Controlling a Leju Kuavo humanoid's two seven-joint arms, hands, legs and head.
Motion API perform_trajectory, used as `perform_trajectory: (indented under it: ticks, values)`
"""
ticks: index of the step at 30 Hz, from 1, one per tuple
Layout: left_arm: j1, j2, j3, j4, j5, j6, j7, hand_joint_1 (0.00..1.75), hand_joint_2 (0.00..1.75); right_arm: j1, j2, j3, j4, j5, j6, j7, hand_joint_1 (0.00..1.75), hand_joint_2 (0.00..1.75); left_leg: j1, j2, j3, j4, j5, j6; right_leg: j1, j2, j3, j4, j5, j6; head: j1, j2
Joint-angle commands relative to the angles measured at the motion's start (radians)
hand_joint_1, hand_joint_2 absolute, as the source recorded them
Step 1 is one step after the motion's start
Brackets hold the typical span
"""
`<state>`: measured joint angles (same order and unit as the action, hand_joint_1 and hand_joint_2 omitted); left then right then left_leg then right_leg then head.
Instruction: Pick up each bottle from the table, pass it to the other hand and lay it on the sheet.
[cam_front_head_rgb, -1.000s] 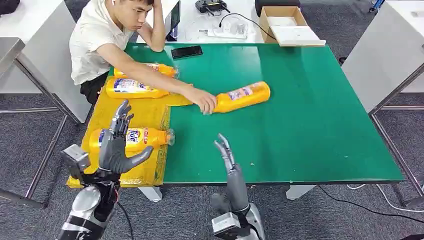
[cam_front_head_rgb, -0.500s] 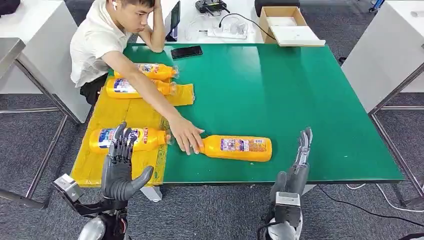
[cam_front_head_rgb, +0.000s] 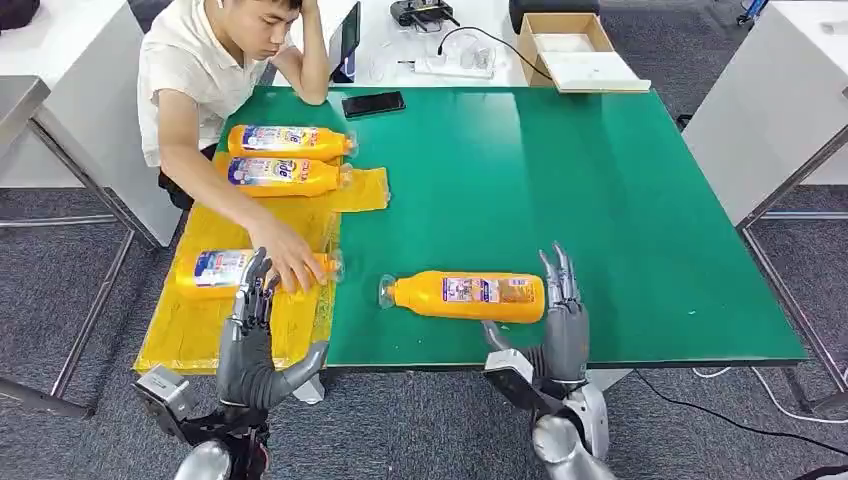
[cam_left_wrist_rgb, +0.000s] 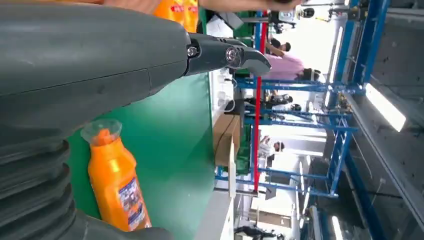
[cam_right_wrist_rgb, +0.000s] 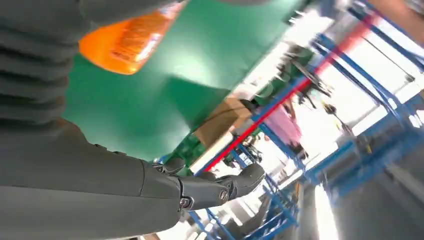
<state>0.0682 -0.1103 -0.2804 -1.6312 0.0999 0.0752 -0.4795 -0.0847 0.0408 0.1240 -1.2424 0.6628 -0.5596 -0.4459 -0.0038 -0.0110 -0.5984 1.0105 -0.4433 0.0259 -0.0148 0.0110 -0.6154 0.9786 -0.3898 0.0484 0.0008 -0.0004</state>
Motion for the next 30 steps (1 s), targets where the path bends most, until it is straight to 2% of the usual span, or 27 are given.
perform_trajectory:
  ticks: [1, 4, 9, 16, 18, 22, 23, 25, 30]
  values:
    - [-0.043, 0.003, -0.024, 0.08, 0.0, 0.002, 0.004, 0.0, 1.75, -0.115, -0.055, 0.035, 0.226, 0.039, -0.013, 0.029, 0.0, 1.75, 0.001, 0.0, 0.004, -0.002, -0.001, -0.001, 0.001, -0.001, 0.004, -0.002, -0.001, -0.002, 0.0, 0.0]
    - [-0.051, -0.001, -0.021, 0.085, -0.002, -0.006, 0.009, 0.0, 1.75, -0.148, -0.078, 0.065, 0.257, 0.123, 0.012, 0.109, 0.0, 1.75, 0.001, 0.001, 0.004, -0.001, -0.001, -0.001, 0.001, 0.0, 0.004, -0.001, -0.001, -0.002, 0.0, 0.0]
    - [-0.056, -0.006, -0.019, 0.089, -0.009, -0.012, 0.013, 0.0, 1.75, -0.19, -0.103, 0.093, 0.311, 0.179, 0.079, 0.175, 0.0, 1.75, 0.001, 0.001, 0.002, -0.001, 0.0, -0.001, 0.001, 0.0, 0.002, -0.001, 0.0, -0.001, 0.0, 0.0]
    - [-0.057, -0.006, -0.019, 0.088, -0.011, -0.012, 0.013, 0.0, 1.75, -0.193, -0.106, 0.099, 0.317, 0.188, 0.09, 0.185, 0.0, 1.75, 0.0, 0.0, 0.003, -0.001, -0.001, -0.001, 0.001, -0.001, 0.003, -0.001, -0.001, -0.002, 0.0, 0.0]
    - [-0.058, -0.008, -0.018, 0.086, -0.018, -0.019, 0.018, 0.0, 1.75, -0.208, -0.129, 0.141, 0.34, 0.257, 0.14, 0.247, 0.0, 1.75, 0.001, 0.001, 0.004, -0.001, -0.001, -0.002, 0.001, 0.0, 0.004, -0.001, -0.001, -0.002, 0.0, 0.0]
    - [-0.059, -0.008, -0.017, 0.086, -0.022, -0.023, 0.023, 0.0, 1.75, -0.216, -0.138, 0.156, 0.346, 0.26, 0.18, 0.259, 0.0, 1.75, 0.001, 0.001, 0.005, -0.001, -0.002, -0.002, 0.001, 0.0, 0.005, -0.001, -0.002, -0.002, 0.0, 0.0]
    - [-0.063, -0.011, -0.013, 0.085, -0.032, -0.031, 0.028, 0.0, 1.75, -0.238, -0.16, 0.191, 0.357, 0.277, 0.259, 0.291, 0.0, 1.75, 0.001, 0.001, 0.004, -0.001, -0.001, -0.001, 0.001, 0.0, 0.003, -0.001, -0.001, -0.002, 0.0, 0.0]
    - [-0.061, -0.011, -0.018, 0.084, -0.04, -0.036, 0.036, 0.0, 1.75, -0.258, -0.177, 0.215, 0.378, 0.298, 0.307, 0.326, 0.0, 1.75, 0.0, 0.001, 0.003, 0.0, -0.001, -0.001, 0.001, 0.0, 0.003, 0.0, -0.001, -0.002, 0.0, 0.0]
    - [-0.052, -0.01, -0.028, 0.081, -0.053, -0.046, 0.043, 0.0, 1.75, -0.284, -0.197, 0.238, 0.414, 0.274, 0.393, 0.328, 0.0, 1.75, 0.001, 0.001, 0.005, -0.001, -0.001, -0.002, 0.001, 0.0, 0.005, -0.001, -0.001, -0.002, 0.0, 0.0]
